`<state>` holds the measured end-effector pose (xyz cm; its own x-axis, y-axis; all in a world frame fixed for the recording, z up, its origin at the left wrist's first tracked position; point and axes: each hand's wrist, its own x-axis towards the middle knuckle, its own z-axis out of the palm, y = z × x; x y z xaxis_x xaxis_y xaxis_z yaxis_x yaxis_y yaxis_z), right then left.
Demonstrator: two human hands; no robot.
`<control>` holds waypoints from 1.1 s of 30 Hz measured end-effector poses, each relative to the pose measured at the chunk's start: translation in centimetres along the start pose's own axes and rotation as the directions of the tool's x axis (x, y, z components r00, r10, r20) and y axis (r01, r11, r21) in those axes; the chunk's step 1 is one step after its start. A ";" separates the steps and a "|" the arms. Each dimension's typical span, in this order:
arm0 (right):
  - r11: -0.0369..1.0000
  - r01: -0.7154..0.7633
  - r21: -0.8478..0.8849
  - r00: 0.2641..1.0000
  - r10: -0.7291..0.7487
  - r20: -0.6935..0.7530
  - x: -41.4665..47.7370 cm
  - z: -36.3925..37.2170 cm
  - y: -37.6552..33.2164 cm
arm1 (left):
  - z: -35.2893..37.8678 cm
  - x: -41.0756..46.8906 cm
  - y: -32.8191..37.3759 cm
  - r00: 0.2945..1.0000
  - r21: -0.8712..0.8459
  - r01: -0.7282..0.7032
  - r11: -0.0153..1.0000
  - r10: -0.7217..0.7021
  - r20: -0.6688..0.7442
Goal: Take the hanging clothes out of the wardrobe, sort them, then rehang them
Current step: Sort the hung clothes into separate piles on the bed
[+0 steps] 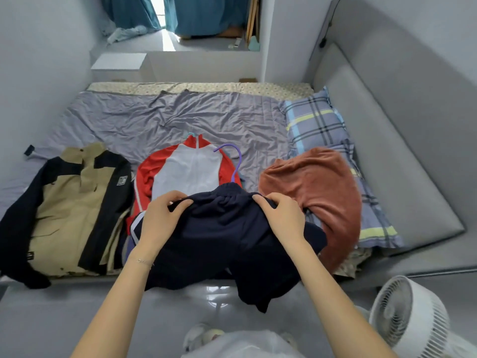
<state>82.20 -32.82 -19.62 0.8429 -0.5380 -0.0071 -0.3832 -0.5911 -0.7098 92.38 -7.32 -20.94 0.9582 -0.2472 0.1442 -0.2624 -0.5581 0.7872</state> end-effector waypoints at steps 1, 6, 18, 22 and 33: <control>1.000 0.005 -0.003 1.000 -0.005 0.004 0.3 -1.5 1.3 | 1.6 -0.4 1.3 1.000 -0.002 0.004 1.000 -0.004 0.003; 0.999 0.012 -0.042 1.000 -0.012 -0.017 2.1 -8.8 7.1 | 9.2 -1.9 7.1 1.000 -0.030 0.016 0.999 -0.016 0.024; 0.981 0.043 -0.190 0.982 -0.076 -0.171 12.1 -20.7 14.5 | 23.1 3.0 16.5 1.000 -0.160 0.004 0.987 0.000 0.024; 0.977 0.073 -0.198 0.973 -0.114 -0.201 16.7 -22.2 15.0 | 26.2 7.4 17.9 1.000 -0.189 -0.011 0.982 0.012 0.005; 0.989 0.007 -0.149 0.993 -0.024 -0.112 32.3 -18.4 19.6 | 35.9 22.8 14.6 0.993 -0.185 0.016 0.983 0.005 0.116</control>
<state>94.97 -72.85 -20.80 0.8044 -0.5875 0.0885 -0.4291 -0.6776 -0.5973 106.31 -49.54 -27.71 0.9372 -0.3400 0.0780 -0.2211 -0.4063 0.8866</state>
